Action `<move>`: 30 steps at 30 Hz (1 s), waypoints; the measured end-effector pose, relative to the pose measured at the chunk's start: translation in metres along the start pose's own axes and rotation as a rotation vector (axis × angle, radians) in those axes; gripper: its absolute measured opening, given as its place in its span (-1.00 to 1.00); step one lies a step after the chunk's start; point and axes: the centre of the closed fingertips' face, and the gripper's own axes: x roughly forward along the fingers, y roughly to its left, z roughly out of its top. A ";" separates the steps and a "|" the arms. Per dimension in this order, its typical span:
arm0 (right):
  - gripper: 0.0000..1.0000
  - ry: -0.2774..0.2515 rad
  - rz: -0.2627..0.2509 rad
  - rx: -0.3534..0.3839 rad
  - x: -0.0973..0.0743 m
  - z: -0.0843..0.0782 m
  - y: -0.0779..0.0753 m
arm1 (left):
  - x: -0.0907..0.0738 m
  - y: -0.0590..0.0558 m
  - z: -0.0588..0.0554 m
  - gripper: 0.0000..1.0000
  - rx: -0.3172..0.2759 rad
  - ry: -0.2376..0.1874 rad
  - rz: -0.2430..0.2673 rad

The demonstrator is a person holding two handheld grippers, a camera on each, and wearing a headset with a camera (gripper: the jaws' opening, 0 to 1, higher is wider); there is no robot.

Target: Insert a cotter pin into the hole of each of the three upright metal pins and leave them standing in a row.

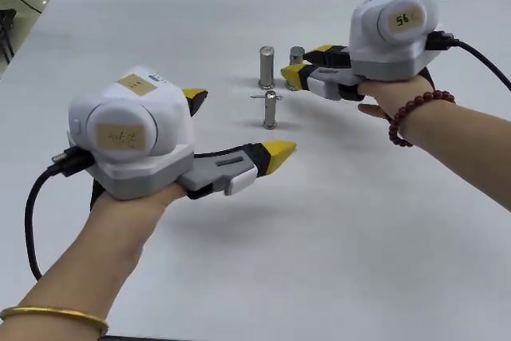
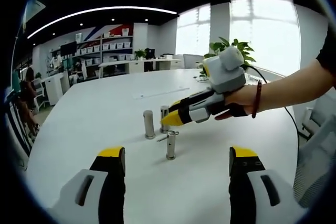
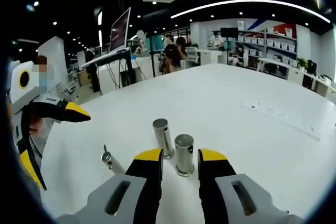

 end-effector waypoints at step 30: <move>-0.85 0.032 -0.038 0.007 0.002 -0.010 -0.003 | 0.001 -0.012 -0.003 0.97 0.029 0.015 -0.054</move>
